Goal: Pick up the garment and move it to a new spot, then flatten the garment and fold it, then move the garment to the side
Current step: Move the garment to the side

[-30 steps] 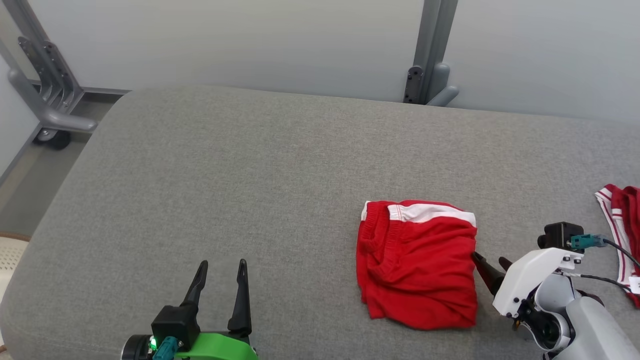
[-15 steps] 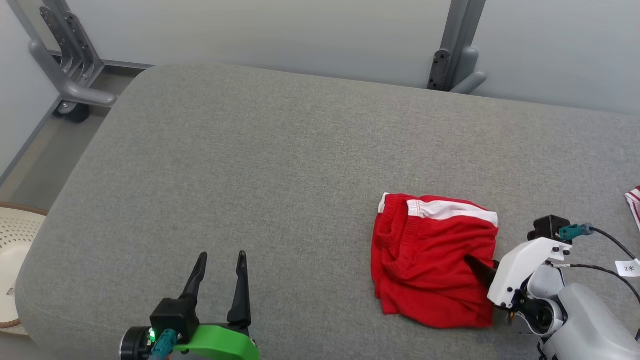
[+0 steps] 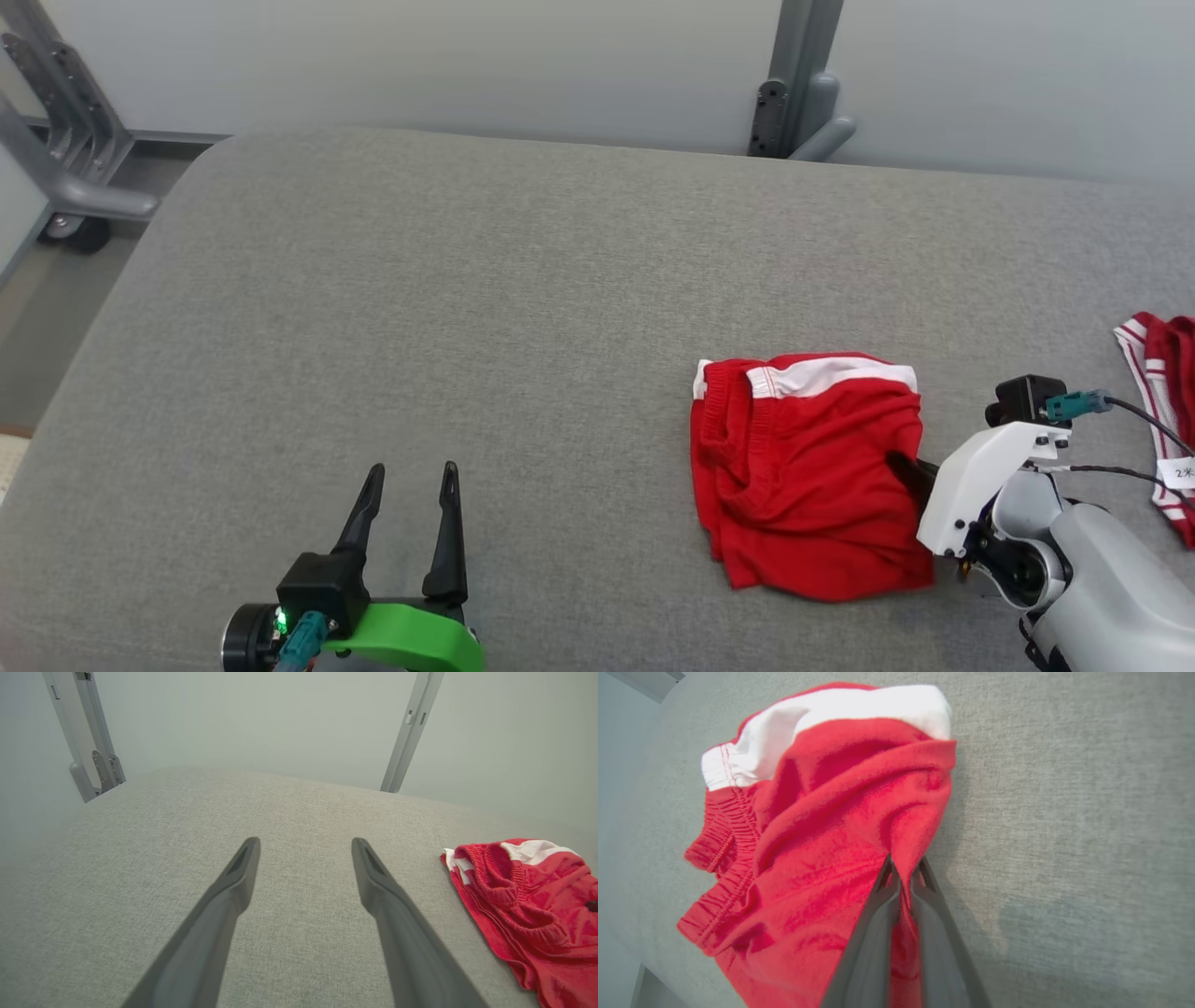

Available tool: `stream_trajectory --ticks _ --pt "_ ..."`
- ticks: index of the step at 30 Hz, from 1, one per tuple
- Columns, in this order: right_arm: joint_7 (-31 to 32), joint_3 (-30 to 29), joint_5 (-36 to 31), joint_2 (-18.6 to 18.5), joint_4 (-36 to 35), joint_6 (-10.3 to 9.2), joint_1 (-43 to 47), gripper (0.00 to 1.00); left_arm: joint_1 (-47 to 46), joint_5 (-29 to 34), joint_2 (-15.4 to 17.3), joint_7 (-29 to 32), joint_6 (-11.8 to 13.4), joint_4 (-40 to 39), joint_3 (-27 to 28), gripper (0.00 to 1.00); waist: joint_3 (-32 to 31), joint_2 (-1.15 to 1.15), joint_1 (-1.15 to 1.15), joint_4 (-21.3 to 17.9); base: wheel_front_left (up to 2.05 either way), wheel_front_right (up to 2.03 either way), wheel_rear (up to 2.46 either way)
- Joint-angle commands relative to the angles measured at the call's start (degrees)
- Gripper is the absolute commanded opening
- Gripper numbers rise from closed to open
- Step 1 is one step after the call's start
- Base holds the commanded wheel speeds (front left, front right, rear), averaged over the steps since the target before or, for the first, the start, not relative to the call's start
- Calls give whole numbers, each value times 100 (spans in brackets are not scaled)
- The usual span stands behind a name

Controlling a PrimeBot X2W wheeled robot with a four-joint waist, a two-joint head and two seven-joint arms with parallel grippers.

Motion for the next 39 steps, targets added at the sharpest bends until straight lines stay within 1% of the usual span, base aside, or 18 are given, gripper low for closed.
stream_trajectory --ticks 1,8,11,17,20,21,25,29,34,39 --pt "-12 61 30 -123 -62 -1 -97 0 -94 23 4 0 -2 -36 -14 100 29 0 0 -309 0 0 0" --pt "68 214 -40 -549 -212 -1 -282 0 -193 -35 5 -1 11 -97 -158 100 165 0 0 -1107 0 0 0" --pt "85 220 -88 -662 -245 -1 -431 0 -266 -26 6 -1 21 -132 -201 100 282 0 0 -1499 0 0 0" --pt "76 248 -165 -692 -318 -1 -745 0 -460 63 10 -1 -6 -146 -250 100 533 0 0 -2242 0 0 0" --pt "30 270 -196 -645 -314 -1 -887 0 -560 97 12 0 -40 -124 -282 100 606 0 0 -2503 0 0 0" --pt "30 270 -196 -645 -314 -1 -887 0 -560 97 12 0 -40 -124 -282 100 606 0 0 -2503 0 0 0" --pt "-21 331 -235 -575 -261 -1 -1053 0 -667 133 14 -1 -65 -80 -308 100 659 0 0 -2709 0 0 0" --pt "-77 385 -241 -514 -194 -1 -1177 0 -709 148 14 -1 -88 -33 -327 100 669 0 0 -2744 0 0 0" --pt "-172 395 -227 -495 -125 -1 -1344 0 -705 133 14 -1 -81 28 -315 100 622 0 0 -2615 0 0 0" --pt "-224 331 -260 -554 5 -1 -1625 0 -651 92 14 -1 -73 64 -296 100 531 0 0 -2436 0 0 0"
